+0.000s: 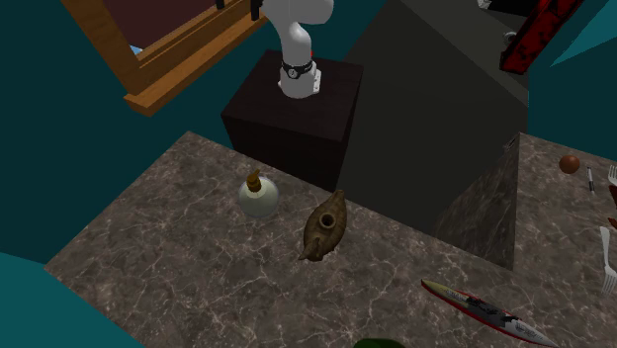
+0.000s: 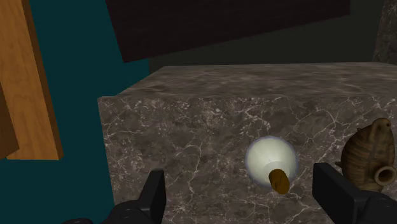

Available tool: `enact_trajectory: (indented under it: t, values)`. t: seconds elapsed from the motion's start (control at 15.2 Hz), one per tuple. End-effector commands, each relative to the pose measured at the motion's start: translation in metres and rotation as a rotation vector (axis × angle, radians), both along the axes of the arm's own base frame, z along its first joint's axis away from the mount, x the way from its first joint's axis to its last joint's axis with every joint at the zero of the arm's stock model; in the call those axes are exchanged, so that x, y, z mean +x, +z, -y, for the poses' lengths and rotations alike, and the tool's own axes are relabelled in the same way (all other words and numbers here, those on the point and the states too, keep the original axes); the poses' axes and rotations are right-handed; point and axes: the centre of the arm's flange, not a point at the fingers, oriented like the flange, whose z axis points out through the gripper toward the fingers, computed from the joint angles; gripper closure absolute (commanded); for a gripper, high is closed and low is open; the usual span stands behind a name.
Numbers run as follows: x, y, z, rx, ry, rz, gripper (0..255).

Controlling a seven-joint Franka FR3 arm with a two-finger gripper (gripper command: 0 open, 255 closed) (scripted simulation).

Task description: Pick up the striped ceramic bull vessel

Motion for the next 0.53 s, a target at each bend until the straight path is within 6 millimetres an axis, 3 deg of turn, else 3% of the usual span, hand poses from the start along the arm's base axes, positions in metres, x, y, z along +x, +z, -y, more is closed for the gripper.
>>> enact_trajectory:
  t: [0.0, 0.46]
  values:
    - [0.0, 0.0, 0.0, 0.0, 0.0, 0.0, 0]
    - [0.054, -0.054, -0.053, 0.003, -0.003, -0.012, 0]
